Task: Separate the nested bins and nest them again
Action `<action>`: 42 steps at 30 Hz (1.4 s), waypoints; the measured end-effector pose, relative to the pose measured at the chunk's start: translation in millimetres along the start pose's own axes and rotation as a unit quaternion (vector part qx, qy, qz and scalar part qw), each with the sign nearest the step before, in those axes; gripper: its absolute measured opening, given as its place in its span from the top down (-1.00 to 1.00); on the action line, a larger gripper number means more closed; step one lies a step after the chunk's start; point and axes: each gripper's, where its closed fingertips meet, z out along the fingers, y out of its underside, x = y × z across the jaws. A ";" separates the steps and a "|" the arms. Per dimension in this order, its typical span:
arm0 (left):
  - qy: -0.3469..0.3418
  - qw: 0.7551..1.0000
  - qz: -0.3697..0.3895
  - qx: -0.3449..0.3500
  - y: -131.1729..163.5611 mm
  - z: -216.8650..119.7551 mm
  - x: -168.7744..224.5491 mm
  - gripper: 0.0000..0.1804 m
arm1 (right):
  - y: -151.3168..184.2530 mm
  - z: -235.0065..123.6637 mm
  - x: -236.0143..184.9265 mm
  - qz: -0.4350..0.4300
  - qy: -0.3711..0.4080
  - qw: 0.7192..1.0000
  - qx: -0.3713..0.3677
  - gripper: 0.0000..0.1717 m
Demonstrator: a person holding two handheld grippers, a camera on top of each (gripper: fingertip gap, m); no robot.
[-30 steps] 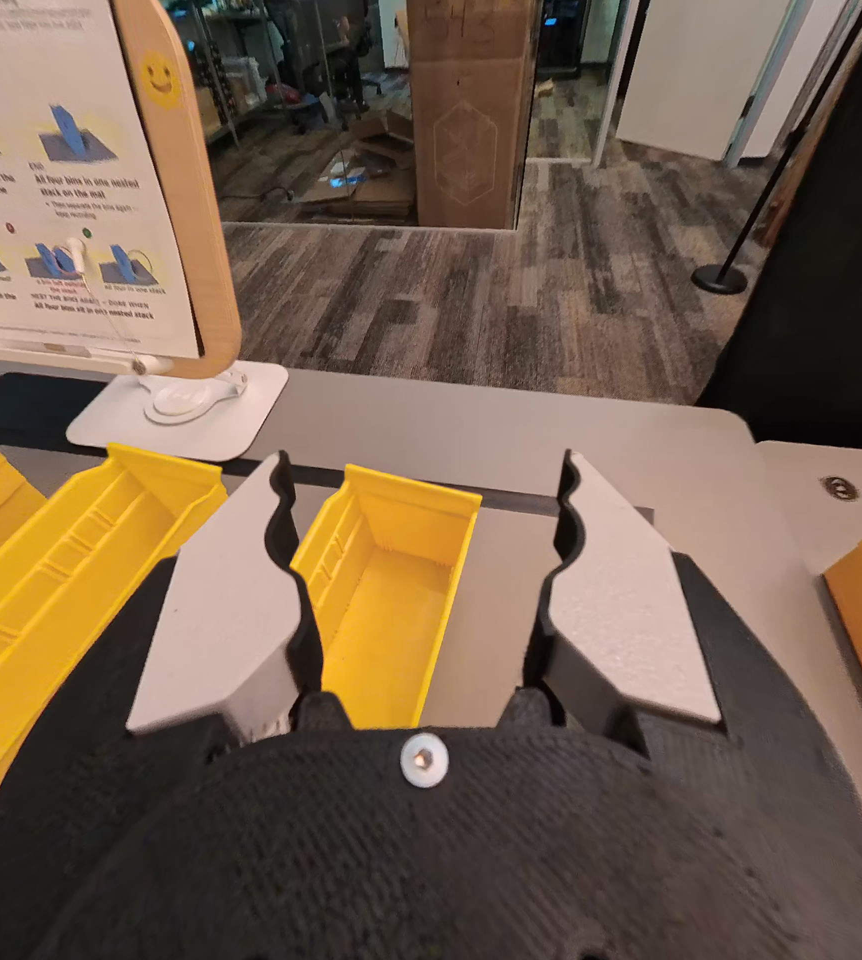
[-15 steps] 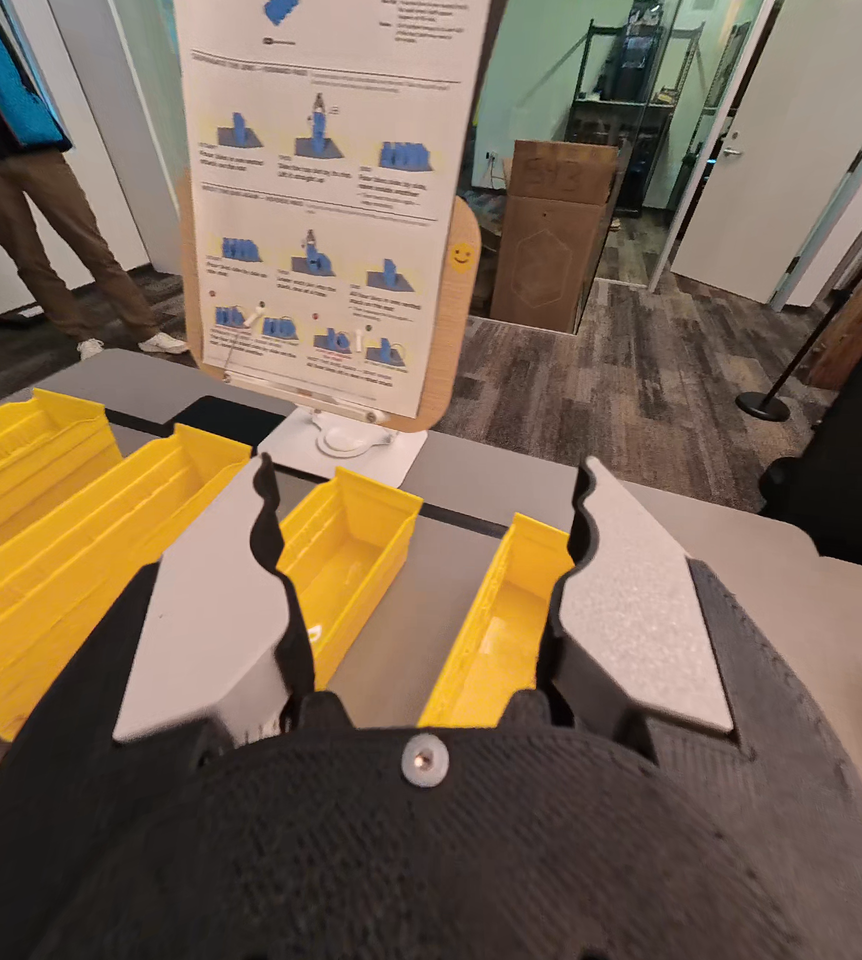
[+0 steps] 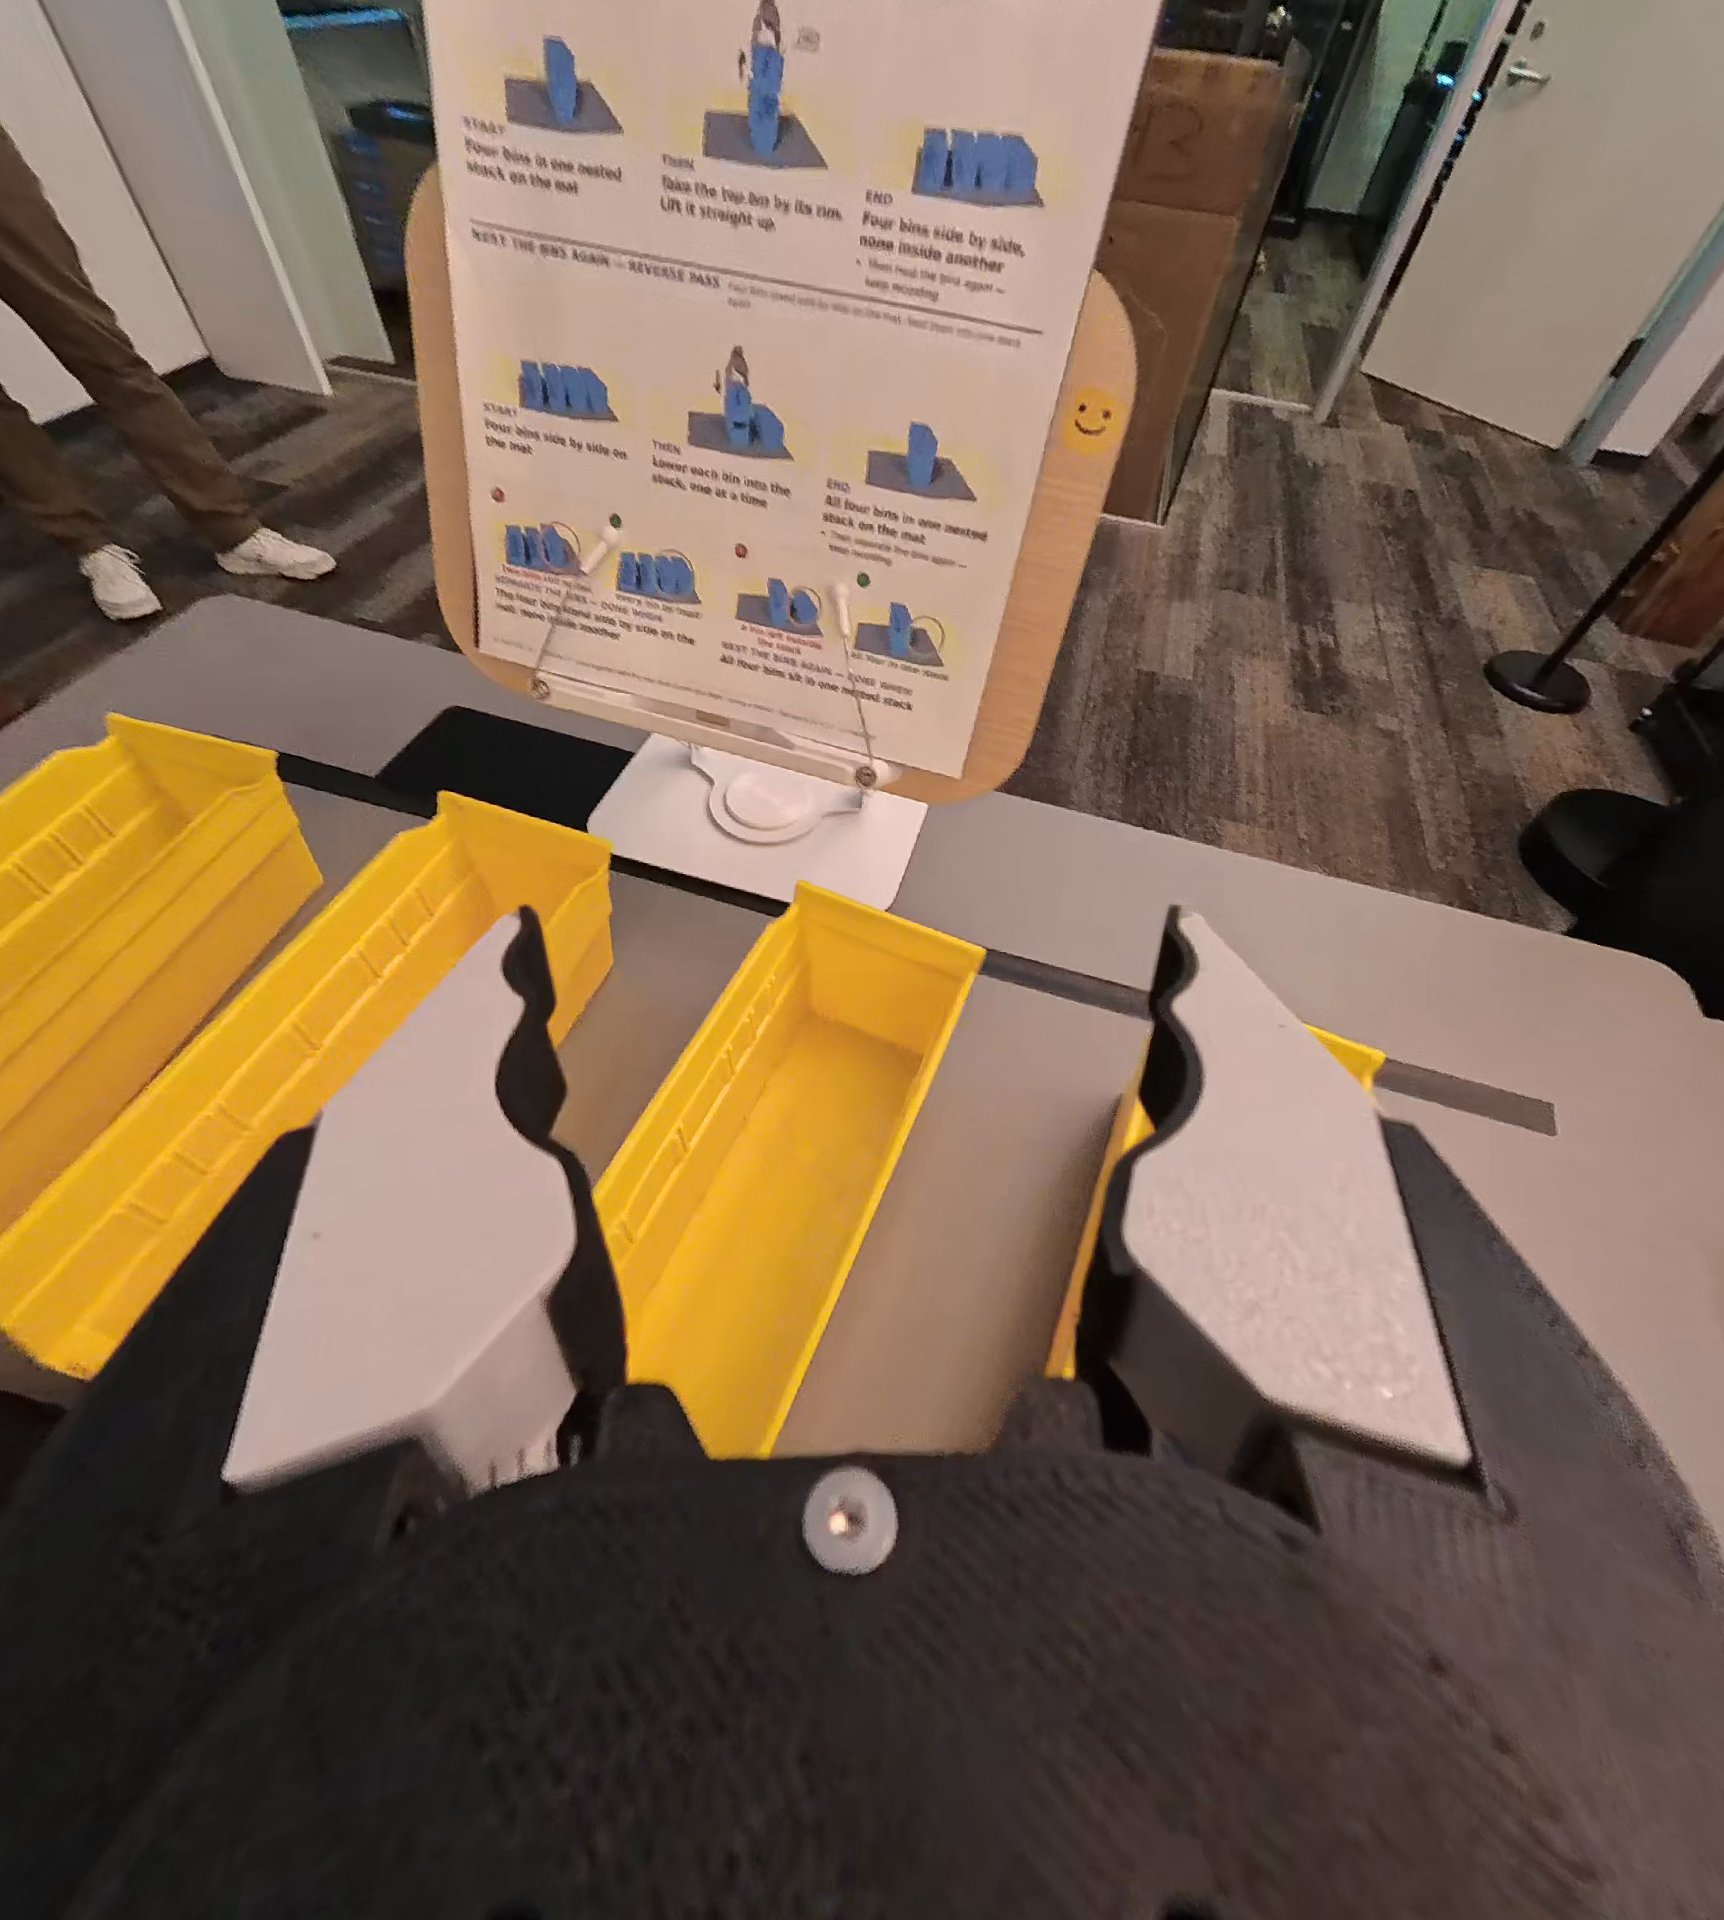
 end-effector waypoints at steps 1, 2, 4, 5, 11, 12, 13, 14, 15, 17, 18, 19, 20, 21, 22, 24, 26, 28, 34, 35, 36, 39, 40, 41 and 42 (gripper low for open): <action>0.003 1.000 -0.001 -0.002 0.6 -0.9 0.1 0.25 | 2.8 2.0 2.4 -0.002 0.008 1.000 -0.008 -0.34; 0.007 1.000 -0.002 -0.005 1.4 -1.7 0.5 0.25 | 6.9 4.7 6.4 -0.004 0.015 1.000 -0.018 -0.35; 0.013 1.000 0.001 -0.015 3.9 -3.5 2.0 0.25 | 19.3 12.7 23.3 -0.008 0.039 0.998 -0.047 -0.37; 0.014 1.000 0.002 -0.022 5.7 -4.5 2.2 0.25 | 27.8 18.4 35.3 -0.010 0.052 0.996 -0.066 -0.38; 0.020 0.999 0.008 -0.024 4.2 -8.3 6.1 0.23 | 85.3 43.0 88.8 0.006 0.096 0.979 -0.179 -0.49; 0.023 0.999 0.006 -0.026 4.7 -8.1 6.5 0.23 | 87.0 43.7 90.5 0.010 0.097 0.980 -0.176 -0.49; 0.023 0.999 0.004 -0.028 5.8 -7.8 6.4 0.23 | 87.7 44.1 90.5 0.015 0.094 0.980 -0.172 -0.49; 0.023 0.999 0.004 -0.032 7.0 -7.6 5.9 0.22 | 88.0 44.2 90.4 0.019 0.093 0.981 -0.170 -0.49; 0.023 0.999 0.003 -0.034 7.8 -7.4 5.6 0.22 | 88.5 44.4 90.7 0.020 0.092 0.981 -0.169 -0.49; 0.023 0.999 0.002 -0.036 8.3 -7.7 5.5 0.22 | 89.0 44.5 90.6 0.020 0.092 0.981 -0.172 -0.49; 0.023 0.999 0.002 -0.035 8.0 -7.9 5.6 0.22 | 88.9 44.5 89.5 0.020 0.091 0.981 -0.173 -0.49; 0.023 0.999 0.003 -0.034 7.5 -8.2 5.8 0.22 | 87.9 44.5 88.0 0.018 0.090 0.981 -0.173 -0.49; 0.023 0.999 0.002 -0.033 7.1 -8.4 6.2 0.22 | 86.6 44.6 86.4 0.015 0.089 0.981 -0.171 -0.49; 0.024 0.999 0.002 -0.033 6.9 -8.4 6.6 0.22 | 85.7 44.9 85.2 0.012 0.089 0.981 -0.170 -0.49; 0.024 0.999 0.002 -0.034 6.9 -8.5 6.9 0.22 | 85.6 45.5 83.8 0.011 0.089 0.981 -0.171 -0.49; 0.024 0.999 0.003 -0.035 7.2 -8.7 7.1 0.21 | 87.5 48.1 75.4 0.016 0.077 0.981 -0.176 -0.49; 0.024 0.999 0.002 -0.034 6.8 -8.8 7.0 0.21 | 86.6 54.5 56.3 0.020 0.051 0.984 -0.172 -0.49; 0.025 0.999 -0.001 -0.034 6.7 -8.1 7.5 0.21 | 87.0 63.5 31.5 0.014 0.029 0.984 -0.176 -0.49; 0.026 0.998 0.000 -0.052 13.5 -5.2 8.5 0.20 | 95.5 97.1 -52.5 -0.020 -0.034 0.975 -0.220 -0.49; 0.025 0.998 0.000 -0.053 13.9 -5.5 8.0 0.19 | 96.9 101.5 -63.3 -0.027 -0.043 0.973 -0.226 -0.49; 0.025 0.998 -0.001 -0.053 13.8 -5.9 7.7 0.19 | 98.5 104.9 -70.8 -0.034 -0.047 0.971 -0.231 -0.49; 0.025 0.998 -0.006 -0.050 12.6 -7.9 6.4 0.19 | 101.1 110.6 -82.6 -0.041 -0.053 0.969 -0.236 -0.49; 0.025 0.998 -0.008 -0.048 11.9 -8.5 5.9 0.19 | 102.3 110.8 -85.8 -0.033 -0.057 0.969 -0.237 -0.50; 0.024 0.999 -0.010 -0.047 11.3 -9.0 5.4 0.19 | 103.1 110.5 -92.0 -0.015 -0.065 0.969 -0.237 -0.50; 0.024 0.999 -0.012 -0.046 10.4 -9.4 4.9 0.19 | 100.9 111.0 -105.4 0.014 -0.084 0.969 -0.231 -0.50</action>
